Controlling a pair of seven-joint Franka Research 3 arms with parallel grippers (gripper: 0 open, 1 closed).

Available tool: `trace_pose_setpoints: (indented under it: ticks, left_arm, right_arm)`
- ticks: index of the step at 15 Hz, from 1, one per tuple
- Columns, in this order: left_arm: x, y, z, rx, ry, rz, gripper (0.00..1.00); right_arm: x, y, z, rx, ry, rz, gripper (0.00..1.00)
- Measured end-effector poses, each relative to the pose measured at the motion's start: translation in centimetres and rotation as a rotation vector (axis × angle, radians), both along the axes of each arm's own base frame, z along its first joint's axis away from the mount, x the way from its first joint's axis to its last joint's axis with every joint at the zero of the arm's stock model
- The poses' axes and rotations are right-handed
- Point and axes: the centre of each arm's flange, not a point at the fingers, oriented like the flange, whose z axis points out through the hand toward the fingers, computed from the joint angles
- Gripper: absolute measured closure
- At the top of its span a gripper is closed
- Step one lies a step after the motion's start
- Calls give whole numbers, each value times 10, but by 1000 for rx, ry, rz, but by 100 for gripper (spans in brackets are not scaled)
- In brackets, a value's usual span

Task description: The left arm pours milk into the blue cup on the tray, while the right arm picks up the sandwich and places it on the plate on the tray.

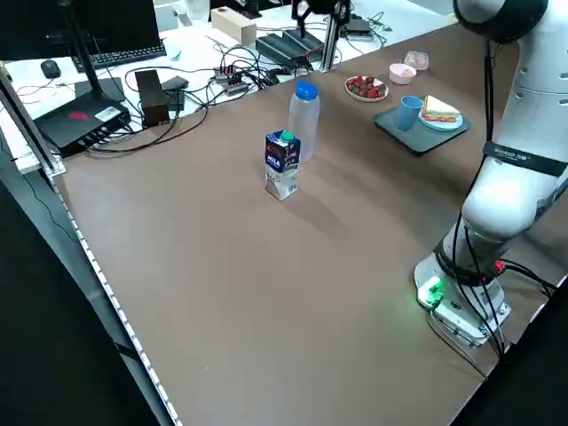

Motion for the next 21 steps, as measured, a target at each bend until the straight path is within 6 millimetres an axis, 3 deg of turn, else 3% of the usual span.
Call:
trace_pose_setpoints:
  ticks: [3, 5, 7, 11, 14, 16, 21]
  left_arm:
    - [-18, -47, 15, 57, -14, 177, 0]
    - [-26, -61, 22, 75, -18, 316, 0]
    - [-31, -63, 33, 82, -38, 465, 0]
    - [-57, -44, 76, 60, -62, 662, 0]
    - [-88, 3, 105, -2, -52, 776, 0]
    - [-102, 22, 108, -5, -48, 819, 0]
    - [-104, 19, 90, 30, -27, 906, 0]
  right_arm:
    - [0, -1, 0, 0, 2, -3, 0]
    - [0, 0, 0, 1, 4, -3, 0]
    - [-1, 0, 0, 2, 5, -3, 0]
    - [-3, -1, -1, 4, 20, 24, 0]
    - [-2, 1, 0, 4, 14, 39, 0]
    - [-1, 0, 2, 4, 4, 36, 0]
    - [-2, -2, 18, 24, -20, -8, 0]
